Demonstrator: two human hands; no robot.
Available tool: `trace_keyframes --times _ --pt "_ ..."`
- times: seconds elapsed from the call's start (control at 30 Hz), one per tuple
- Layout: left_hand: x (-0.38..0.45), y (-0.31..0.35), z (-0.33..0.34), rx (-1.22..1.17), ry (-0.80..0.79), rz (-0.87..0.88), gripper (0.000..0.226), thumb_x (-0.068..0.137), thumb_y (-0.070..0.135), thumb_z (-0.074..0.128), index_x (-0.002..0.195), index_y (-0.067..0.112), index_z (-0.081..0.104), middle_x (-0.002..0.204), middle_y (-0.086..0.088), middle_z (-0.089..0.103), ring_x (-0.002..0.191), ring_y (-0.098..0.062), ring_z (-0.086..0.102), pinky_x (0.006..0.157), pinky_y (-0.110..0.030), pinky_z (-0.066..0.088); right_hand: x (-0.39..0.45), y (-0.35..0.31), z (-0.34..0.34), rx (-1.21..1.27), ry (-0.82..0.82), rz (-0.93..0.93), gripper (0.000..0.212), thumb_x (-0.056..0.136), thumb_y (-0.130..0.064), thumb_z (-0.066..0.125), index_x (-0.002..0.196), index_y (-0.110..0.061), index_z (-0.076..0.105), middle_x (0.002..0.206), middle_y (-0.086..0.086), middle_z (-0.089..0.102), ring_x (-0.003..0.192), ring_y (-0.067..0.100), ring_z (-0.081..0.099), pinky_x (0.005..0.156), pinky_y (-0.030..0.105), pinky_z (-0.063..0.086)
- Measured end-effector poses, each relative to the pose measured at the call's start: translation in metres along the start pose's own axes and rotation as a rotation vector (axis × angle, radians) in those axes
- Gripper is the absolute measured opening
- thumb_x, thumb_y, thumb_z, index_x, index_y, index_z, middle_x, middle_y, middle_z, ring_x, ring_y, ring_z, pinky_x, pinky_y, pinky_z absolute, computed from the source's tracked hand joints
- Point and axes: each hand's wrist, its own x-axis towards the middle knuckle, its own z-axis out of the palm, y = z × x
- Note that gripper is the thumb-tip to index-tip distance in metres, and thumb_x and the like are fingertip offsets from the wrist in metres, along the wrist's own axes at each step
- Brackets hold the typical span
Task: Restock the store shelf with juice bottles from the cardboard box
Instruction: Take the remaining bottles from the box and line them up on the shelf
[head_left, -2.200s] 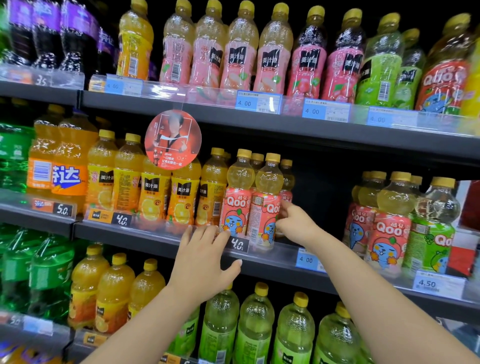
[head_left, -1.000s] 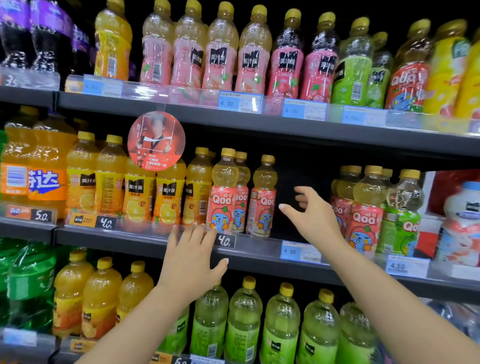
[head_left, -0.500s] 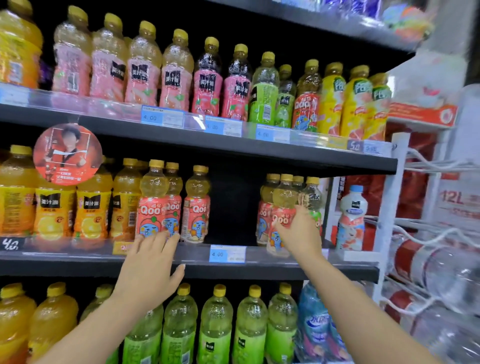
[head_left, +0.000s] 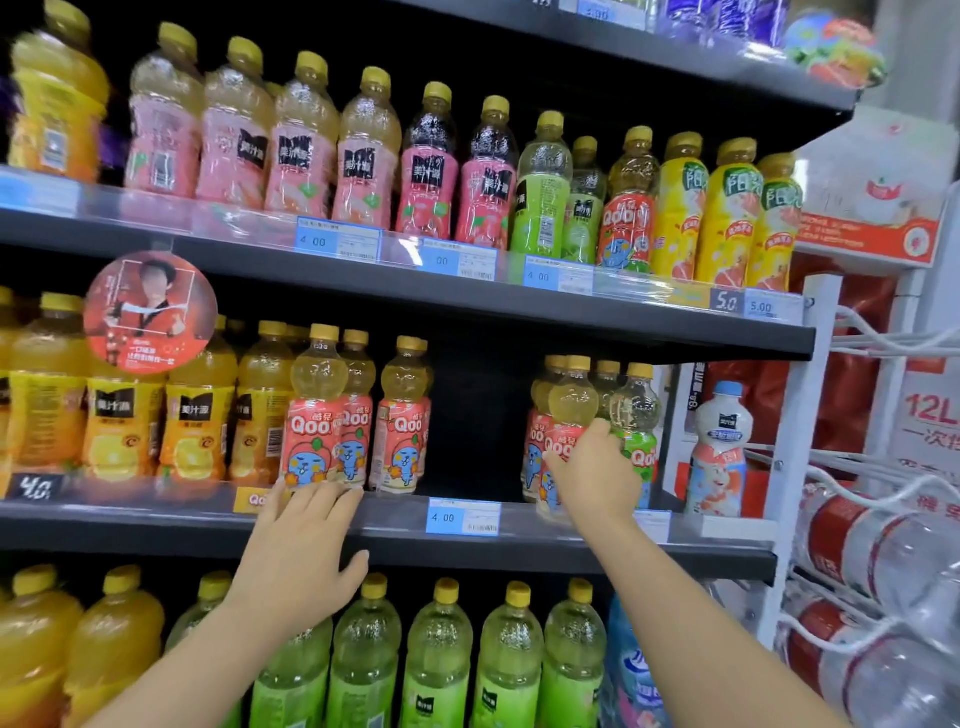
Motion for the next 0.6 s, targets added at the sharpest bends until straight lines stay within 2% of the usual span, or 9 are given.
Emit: trace_keyframes --times 0.1,0.2,0.3,0.37,0.43,0.53,0.6 --pt "-0.002 -0.001 0.0 -0.005 0.004 0.002 0.064 0.064 0.051 0.057 0.115 0.016 0.066 0.11 0.002 0.065 0.103 -0.021 0.062 0.097 -0.053 0.042 0.001 0.0 0.001 0.116 -0.02 0.004 0.051 0.086 -0.044 0.064 0.113 -0.009 0.04 0.101 0.008 0.061 0.076 0.024 0.055 0.057 0.03 0.041" --pt "-0.002 -0.001 -0.002 -0.004 -0.002 0.007 0.064 0.067 0.053 0.049 0.117 0.017 0.064 0.111 0.004 0.065 0.105 -0.019 0.061 0.098 -0.053 0.041 -0.001 -0.006 0.0 0.22 -0.065 -0.075 0.051 0.083 -0.046 0.067 0.115 -0.013 0.045 0.101 0.003 0.063 0.085 0.023 0.059 0.062 0.029 0.041" --pt "-0.002 0.001 -0.004 -0.005 -0.017 0.003 0.065 0.067 0.055 0.043 0.116 0.017 0.066 0.111 0.004 0.066 0.106 -0.019 0.062 0.097 -0.052 0.044 -0.01 -0.027 0.002 0.311 -0.126 -0.156 0.04 0.083 -0.045 0.067 0.108 -0.019 0.048 0.089 -0.005 0.061 0.074 0.014 0.052 0.057 0.027 0.038" --pt "-0.002 0.001 -0.006 -0.017 -0.023 0.0 0.064 0.068 0.055 0.042 0.114 0.017 0.067 0.11 0.004 0.067 0.105 -0.018 0.063 0.096 -0.051 0.045 -0.019 -0.047 0.005 0.39 -0.166 -0.196 0.037 0.082 -0.043 0.068 0.107 -0.022 0.05 0.08 -0.012 0.056 0.069 0.009 0.053 0.054 0.024 0.04" --pt "-0.002 -0.001 -0.007 -0.018 -0.018 0.006 0.061 0.068 0.054 0.046 0.114 0.019 0.067 0.11 0.006 0.067 0.104 -0.016 0.063 0.1 -0.049 0.043 -0.026 -0.067 0.011 0.473 -0.202 -0.238 0.041 0.081 -0.043 0.069 0.112 -0.023 0.051 0.089 -0.011 0.062 0.078 0.009 0.061 0.063 0.025 0.05" --pt "-0.005 -0.007 -0.005 -0.022 -0.004 0.018 0.062 0.066 0.051 0.058 0.118 0.018 0.064 0.116 0.004 0.065 0.107 -0.017 0.062 0.106 -0.046 0.03 -0.038 -0.098 0.019 0.536 -0.238 -0.281 0.046 0.08 -0.045 0.07 0.115 -0.023 0.05 0.104 -0.007 0.065 0.091 0.011 0.063 0.073 0.025 0.051" --pt "-0.007 -0.011 -0.006 -0.018 -0.008 -0.008 0.064 0.068 0.05 0.06 0.123 0.017 0.061 0.122 0.003 0.062 0.112 -0.018 0.059 0.108 -0.048 0.033 -0.044 -0.115 0.025 0.568 -0.241 -0.286 0.047 0.079 -0.044 0.07 0.115 -0.023 0.05 0.107 -0.005 0.065 0.096 0.013 0.063 0.078 0.029 0.054"
